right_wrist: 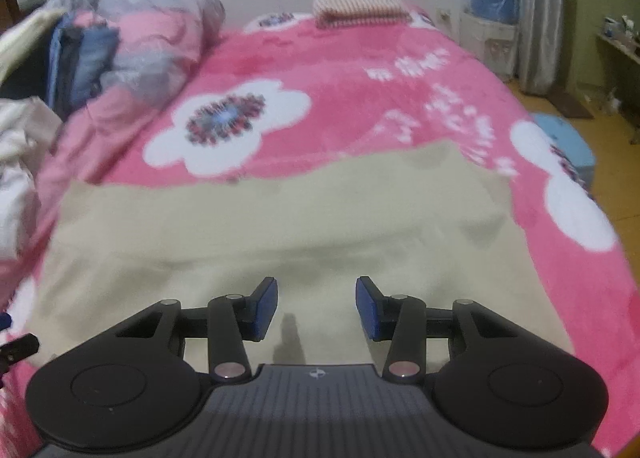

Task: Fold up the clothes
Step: 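Lower the left gripper onto the hoodie's folded edge and close on it, then lift the gripped edge with the left gripper and fold it over the hoodie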

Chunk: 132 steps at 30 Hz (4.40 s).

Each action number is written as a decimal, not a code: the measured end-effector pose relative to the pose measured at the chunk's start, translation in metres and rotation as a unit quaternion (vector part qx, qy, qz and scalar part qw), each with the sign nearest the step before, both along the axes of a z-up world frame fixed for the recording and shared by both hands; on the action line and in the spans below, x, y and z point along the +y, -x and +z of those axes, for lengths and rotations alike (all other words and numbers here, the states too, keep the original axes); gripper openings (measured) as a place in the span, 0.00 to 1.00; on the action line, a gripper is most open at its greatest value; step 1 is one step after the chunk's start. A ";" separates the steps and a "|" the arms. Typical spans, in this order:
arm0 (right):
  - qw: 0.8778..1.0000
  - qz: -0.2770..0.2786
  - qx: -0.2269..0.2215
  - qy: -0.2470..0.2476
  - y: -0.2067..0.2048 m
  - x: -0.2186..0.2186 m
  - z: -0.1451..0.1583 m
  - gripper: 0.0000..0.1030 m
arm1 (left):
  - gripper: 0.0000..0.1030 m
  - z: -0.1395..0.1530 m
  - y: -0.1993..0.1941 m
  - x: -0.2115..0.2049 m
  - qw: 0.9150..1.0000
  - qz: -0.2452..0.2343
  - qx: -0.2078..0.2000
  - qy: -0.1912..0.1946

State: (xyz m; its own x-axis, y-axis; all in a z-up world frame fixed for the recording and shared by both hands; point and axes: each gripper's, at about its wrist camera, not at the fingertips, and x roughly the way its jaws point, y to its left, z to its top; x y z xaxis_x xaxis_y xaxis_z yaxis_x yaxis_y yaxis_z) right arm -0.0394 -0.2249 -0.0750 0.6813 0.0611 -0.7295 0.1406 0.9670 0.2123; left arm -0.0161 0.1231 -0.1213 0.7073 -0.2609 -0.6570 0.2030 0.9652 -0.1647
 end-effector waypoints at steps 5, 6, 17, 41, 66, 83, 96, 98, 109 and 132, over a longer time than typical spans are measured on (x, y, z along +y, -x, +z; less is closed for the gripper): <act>0.999 0.023 0.021 0.026 -0.028 0.015 -0.030 0.57 | 0.96 -0.002 -0.028 0.011 0.999 -0.003 -0.001 0.036; 0.999 0.026 0.033 0.034 -0.033 0.017 -0.041 0.59 | 0.95 -0.004 -0.035 0.011 0.999 -0.006 0.004 0.039; 0.998 0.033 0.023 0.052 -0.030 0.024 -0.044 0.63 | 0.89 -0.027 -0.082 0.009 0.996 -0.053 0.044 0.061; 0.999 0.031 0.015 0.041 -0.027 0.022 -0.044 0.65 | 0.63 -0.034 -0.087 0.018 0.985 -0.100 0.068 0.124; 0.999 0.034 0.013 0.039 -0.028 0.025 -0.045 0.70 | 0.73 -0.032 -0.079 0.025 0.979 -0.159 0.085 0.100; 0.999 0.033 0.011 0.036 -0.028 0.022 -0.045 0.70 | 0.11 0.015 -0.073 0.004 0.983 -0.079 0.091 0.139; 0.999 0.042 0.019 0.026 -0.031 0.017 -0.044 0.70 | 0.11 0.093 -0.077 -0.096 0.952 -0.145 0.124 0.239; 0.999 0.040 0.020 0.016 -0.031 0.014 -0.043 0.70 | 0.11 0.092 -0.080 -0.121 0.948 -0.162 0.132 0.241; 0.991 -0.011 0.012 -0.130 -0.027 -0.032 -0.049 0.61 | 0.12 0.059 -0.091 -0.218 0.936 -0.197 0.180 0.231; 0.881 -0.227 -0.040 -0.414 0.091 -0.155 -0.046 0.62 | 0.44 -0.012 -0.107 -0.255 0.844 -0.216 0.326 0.366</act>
State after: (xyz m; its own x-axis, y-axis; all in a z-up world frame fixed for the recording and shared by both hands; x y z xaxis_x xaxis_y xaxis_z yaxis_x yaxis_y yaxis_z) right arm -0.1307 -0.3802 -0.1205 0.8193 0.2583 -0.5119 0.4257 0.3242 0.8448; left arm 0.0905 -0.1324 -0.1334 -0.0081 -0.9069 -0.4213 0.1460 0.4158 -0.8977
